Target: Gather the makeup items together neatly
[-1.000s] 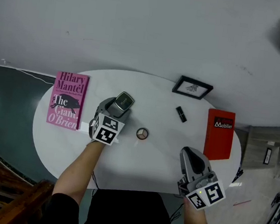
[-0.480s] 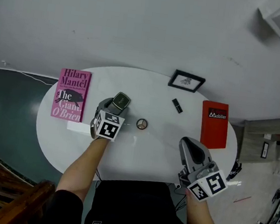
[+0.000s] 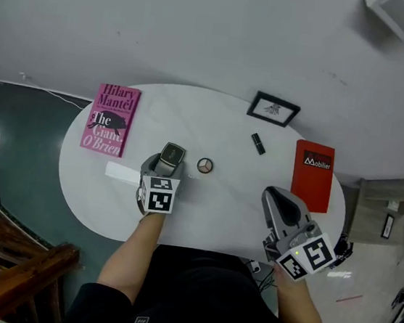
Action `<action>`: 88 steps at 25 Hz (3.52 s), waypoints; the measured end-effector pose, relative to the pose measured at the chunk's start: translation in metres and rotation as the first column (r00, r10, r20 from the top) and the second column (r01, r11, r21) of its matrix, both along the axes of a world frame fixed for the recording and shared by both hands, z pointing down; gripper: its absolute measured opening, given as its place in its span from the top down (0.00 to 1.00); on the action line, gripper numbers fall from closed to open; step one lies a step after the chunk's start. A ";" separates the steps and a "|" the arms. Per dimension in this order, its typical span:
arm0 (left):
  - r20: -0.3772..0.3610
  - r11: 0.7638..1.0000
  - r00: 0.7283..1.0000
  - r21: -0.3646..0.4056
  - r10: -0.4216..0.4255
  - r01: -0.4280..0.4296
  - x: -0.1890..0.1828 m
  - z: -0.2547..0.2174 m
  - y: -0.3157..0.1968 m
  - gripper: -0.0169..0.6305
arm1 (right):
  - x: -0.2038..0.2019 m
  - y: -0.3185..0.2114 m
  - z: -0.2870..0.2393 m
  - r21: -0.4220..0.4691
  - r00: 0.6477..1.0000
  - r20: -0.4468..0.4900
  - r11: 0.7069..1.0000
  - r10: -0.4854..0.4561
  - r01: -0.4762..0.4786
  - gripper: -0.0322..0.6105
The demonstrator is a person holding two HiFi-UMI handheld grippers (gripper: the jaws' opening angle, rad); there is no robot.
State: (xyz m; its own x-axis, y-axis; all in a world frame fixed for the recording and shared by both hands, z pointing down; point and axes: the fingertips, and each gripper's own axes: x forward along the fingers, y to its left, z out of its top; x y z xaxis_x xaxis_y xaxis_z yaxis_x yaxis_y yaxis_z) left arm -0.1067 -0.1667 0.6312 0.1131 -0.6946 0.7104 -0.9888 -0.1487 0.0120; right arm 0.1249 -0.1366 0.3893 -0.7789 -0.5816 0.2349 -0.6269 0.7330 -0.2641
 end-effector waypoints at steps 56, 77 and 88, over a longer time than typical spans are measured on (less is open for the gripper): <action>-0.033 0.992 0.992 -0.037 0.123 -0.124 -0.019 0.006 0.029 0.75 | -0.029 0.007 -0.001 -0.038 0.999 0.040 0.999 0.026 -0.024 0.89; -0.137 0.934 0.959 0.297 0.247 -0.198 0.004 -0.153 0.033 0.85 | -0.010 -0.004 -0.033 0.106 0.990 -0.028 0.985 0.138 -0.135 0.89; -0.171 0.876 0.942 0.445 0.289 -0.188 0.068 -0.240 0.018 0.93 | 0.024 -0.026 -0.014 0.089 0.996 -0.045 0.994 0.073 -0.069 0.89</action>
State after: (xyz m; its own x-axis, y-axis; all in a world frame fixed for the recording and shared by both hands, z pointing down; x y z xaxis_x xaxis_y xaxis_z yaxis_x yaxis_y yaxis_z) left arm -0.0382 -0.1485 0.3911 0.4353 -0.8502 0.2960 -0.8998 -0.4211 0.1139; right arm 0.1490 -0.1626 0.3754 -0.7237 -0.6551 0.2171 -0.6889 0.7048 -0.1694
